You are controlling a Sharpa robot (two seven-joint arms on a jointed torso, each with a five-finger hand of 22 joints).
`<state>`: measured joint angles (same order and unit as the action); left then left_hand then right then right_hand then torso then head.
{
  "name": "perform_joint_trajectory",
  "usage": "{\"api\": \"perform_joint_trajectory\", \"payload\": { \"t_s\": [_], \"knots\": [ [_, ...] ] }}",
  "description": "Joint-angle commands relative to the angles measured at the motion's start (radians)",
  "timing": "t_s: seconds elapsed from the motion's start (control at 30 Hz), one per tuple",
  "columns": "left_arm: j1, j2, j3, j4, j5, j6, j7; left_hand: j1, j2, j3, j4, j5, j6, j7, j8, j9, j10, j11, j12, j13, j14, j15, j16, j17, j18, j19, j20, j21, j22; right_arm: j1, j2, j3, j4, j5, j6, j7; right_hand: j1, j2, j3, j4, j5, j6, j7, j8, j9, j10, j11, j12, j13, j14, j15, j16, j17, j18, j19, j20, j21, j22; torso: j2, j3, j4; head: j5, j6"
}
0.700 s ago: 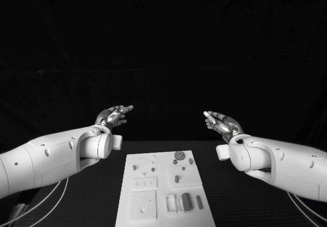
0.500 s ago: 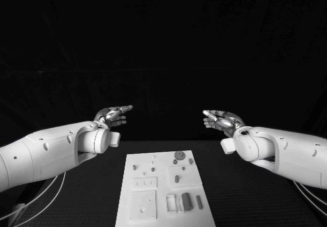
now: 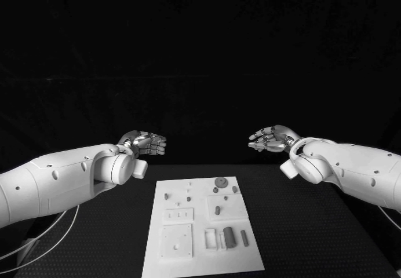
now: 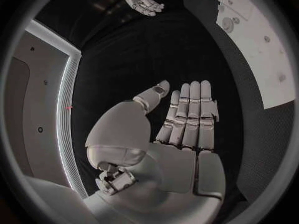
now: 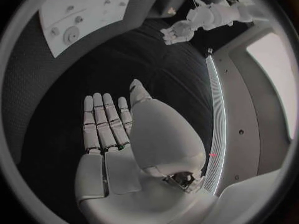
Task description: Assemble the parts on the task board
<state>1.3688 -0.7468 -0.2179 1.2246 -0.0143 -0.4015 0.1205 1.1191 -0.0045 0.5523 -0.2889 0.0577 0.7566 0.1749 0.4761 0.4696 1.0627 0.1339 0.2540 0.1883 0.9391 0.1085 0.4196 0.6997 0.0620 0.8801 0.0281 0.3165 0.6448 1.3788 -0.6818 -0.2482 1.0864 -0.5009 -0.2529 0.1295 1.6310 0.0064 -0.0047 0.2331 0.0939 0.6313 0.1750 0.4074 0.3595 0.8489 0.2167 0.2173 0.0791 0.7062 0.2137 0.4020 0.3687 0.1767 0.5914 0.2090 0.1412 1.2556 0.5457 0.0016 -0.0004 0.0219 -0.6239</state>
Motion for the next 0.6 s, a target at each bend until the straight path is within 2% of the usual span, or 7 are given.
{"api": "perform_joint_trajectory", "payload": {
  "t_s": [0.03,0.2,0.33,0.4,0.5,0.6],
  "knots": [
    [0.002,0.000,0.000,0.007,-0.066,0.069,-0.002,0.018,-0.002,0.016,-0.002,-0.005,0.045,-0.010,0.008,-0.002,0.050,-0.020,0.010,0.017,0.041,-0.018,0.020,0.021,0.005,0.042,-0.018,0.015,0.009,-0.002,0.017,0.000,-0.017,-0.308,0.043,-0.018,0.048,-0.031,0.021,0.035,0.004,0.125,0.025,0.020,0.020,0.142,-0.043,0.013,-0.003,0.162,-0.059,0.051,0.044,0.060,0.157,-0.005,0.036,0.014,0.001,-0.0012,0.0005,0.001,-0.008],
    [0.002,-0.008,0.000,0.020,-0.070,0.080,0.005,0.031,-0.012,0.019,-0.003,-0.005,0.072,-0.017,-0.001,-0.006,0.074,-0.027,-0.002,0.034,0.053,-0.026,0.025,0.039,-0.004,0.060,-0.034,0.017,0.016,-0.009,0.041,0.001,-0.036,-0.434,0.079,-0.025,0.065,-0.032,0.009,0.050,0.004,0.158,0.017,0.009,0.026,0.207,-0.064,0.010,-0.004,0.251,-0.099,0.082,0.085,0.085,0.241,-0.012,0.070,0.037,0.002,-0.0019,0.0001,0.001,-0.014],
    [0.002,-0.014,0.000,0.032,-0.070,0.083,0.011,0.026,-0.021,0.014,-0.001,-0.006,0.076,-0.018,-0.005,-0.008,0.077,-0.027,-0.008,0.038,0.054,-0.026,0.024,0.043,-0.008,0.062,-0.037,0.016,0.018,-0.012,0.058,0.001,-0.041,-0.526,0.097,-0.035,0.075,-0.032,0.000,0.052,0.005,0.170,0.015,-0.001,0.029,0.242,-0.076,0.007,-0.001,0.303,-0.124,0.098,0.115,0.085,0.293,-0.030,0.093,0.052,0.005,-0.0023,0.0010,0.002,-0.021],
    [0.002,-0.017,0.000,0.037,-0.070,0.084,0.013,0.023,-0.024,0.012,0.000,-0.006,0.076,-0.017,-0.007,-0.009,0.078,-0.027,-0.011,0.039,0.054,-0.026,0.023,0.045,-0.009,0.063,-0.038,0.015,0.018,-0.013,0.071,0.001,-0.047,-0.565,0.099,-0.038,0.078,-0.033,-0.004,0.053,0.005,0.173,0.015,-0.006,0.030,0.256,-0.080,0.004,0.000,0.325,-0.134,0.105,0.130,0.085,0.314,-0.038,0.103,0.059,0.010,-0.0043,0.0050,-0.002,-0.020],
    [0.002,-0.020,0.000,0.045,-0.070,0.082,0.014,0.019,-0.026,0.010,0.000,-0.006,0.076,-0.016,-0.009,-0.009,0.078,-0.027,-0.014,0.041,0.053,-0.026,0.022,0.046,-0.011,0.063,-0.039,0.015,0.019,-0.013,0.085,0.001,-0.052,-0.621,0.094,-0.047,0.085,-0.034,-0.009,0.053,0.005,0.178,0.014,-0.013,0.033,0.269,-0.084,-0.003,0.001,0.347,-0.145,0.110,0.150,0.085,0.337,-0.048,0.111,0.065,0.015,-0.0055,0.0081,-0.007,-0.021],
    [0.002,-0.026,0.000,0.058,-0.070,0.081,0.017,0.011,-0.031,0.006,0.002,-0.006,0.074,-0.012,-0.015,-0.012,0.076,-0.025,-0.021,0.043,0.050,-0.025,0.018,0.047,-0.014,0.062,-0.040,0.011,0.019,-0.013,0.099,0.001,-0.055,-0.680,0.098,-0.060,0.092,-0.034,-0.011,0.053,0.005,0.184,0.012,-0.016,0.036,0.287,-0.090,-0.004,0.004,0.366,-0.155,0.116,0.168,0.085,0.357,-0.055,0.119,0.070,0.021,-0.0066,0.0156,-0.014,-0.026]
  ]
}}
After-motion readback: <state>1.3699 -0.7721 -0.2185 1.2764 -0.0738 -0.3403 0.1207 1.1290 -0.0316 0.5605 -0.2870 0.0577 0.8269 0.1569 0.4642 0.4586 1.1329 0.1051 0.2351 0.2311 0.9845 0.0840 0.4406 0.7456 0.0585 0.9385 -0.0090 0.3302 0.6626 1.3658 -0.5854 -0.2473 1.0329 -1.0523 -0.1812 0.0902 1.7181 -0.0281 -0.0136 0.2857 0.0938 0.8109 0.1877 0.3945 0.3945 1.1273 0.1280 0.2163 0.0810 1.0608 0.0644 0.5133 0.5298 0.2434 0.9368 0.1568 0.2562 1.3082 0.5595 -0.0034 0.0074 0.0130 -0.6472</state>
